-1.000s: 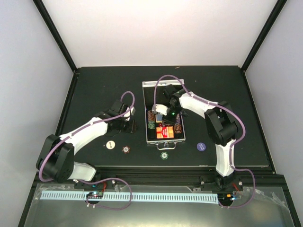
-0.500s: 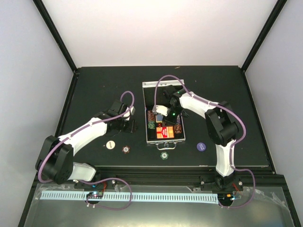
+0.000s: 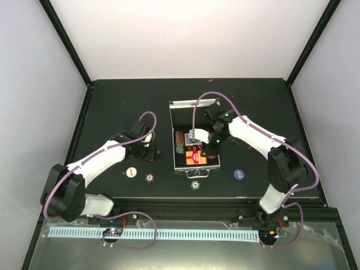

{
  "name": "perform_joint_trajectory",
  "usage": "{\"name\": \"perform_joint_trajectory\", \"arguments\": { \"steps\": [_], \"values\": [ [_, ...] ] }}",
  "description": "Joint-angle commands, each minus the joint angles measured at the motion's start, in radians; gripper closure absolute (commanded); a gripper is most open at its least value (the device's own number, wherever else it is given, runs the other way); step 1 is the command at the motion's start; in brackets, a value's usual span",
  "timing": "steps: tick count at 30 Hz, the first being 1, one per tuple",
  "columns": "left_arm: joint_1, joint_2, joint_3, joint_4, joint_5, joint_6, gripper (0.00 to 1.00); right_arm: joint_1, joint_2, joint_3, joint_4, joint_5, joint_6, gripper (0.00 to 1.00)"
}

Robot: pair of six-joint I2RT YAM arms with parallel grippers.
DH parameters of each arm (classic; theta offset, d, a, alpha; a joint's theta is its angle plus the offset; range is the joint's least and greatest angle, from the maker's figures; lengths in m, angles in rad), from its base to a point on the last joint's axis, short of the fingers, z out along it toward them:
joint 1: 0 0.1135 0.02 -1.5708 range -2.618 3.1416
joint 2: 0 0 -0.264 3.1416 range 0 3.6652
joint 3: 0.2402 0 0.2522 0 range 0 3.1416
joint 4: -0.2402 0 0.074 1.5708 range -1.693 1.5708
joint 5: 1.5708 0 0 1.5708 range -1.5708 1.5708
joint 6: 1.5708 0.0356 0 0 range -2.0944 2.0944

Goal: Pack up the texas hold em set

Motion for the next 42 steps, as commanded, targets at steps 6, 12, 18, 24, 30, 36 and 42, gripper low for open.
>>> {"name": "perform_joint_trajectory", "arguments": {
  "steps": [6,12,18,24,30,36,42],
  "values": [
    [0.021,-0.049,0.051,-0.313,-0.156,-0.102,0.35,0.0,-0.112,-0.064,-0.045,0.034,-0.034,0.54],
    [0.032,-0.011,0.058,-0.427,-0.223,-0.183,0.27,-0.001,-0.188,-0.142,-0.023,0.043,-0.003,0.53],
    [0.108,0.057,0.014,-0.408,-0.211,-0.231,0.25,-0.001,-0.183,-0.148,-0.009,0.022,0.024,0.53],
    [0.166,0.099,-0.019,-0.31,-0.16,-0.204,0.29,-0.001,-0.177,-0.14,-0.008,0.029,0.014,0.53],
    [0.205,0.168,-0.047,-0.248,-0.124,-0.182,0.32,-0.001,-0.179,-0.144,-0.009,0.031,0.012,0.53],
    [0.209,0.206,-0.057,-0.216,-0.112,-0.171,0.37,-0.001,-0.178,-0.146,-0.005,0.032,0.022,0.53],
    [0.21,0.243,-0.065,-0.185,-0.076,-0.156,0.39,-0.001,-0.178,-0.147,-0.007,0.032,0.028,0.53]
  ]
}}
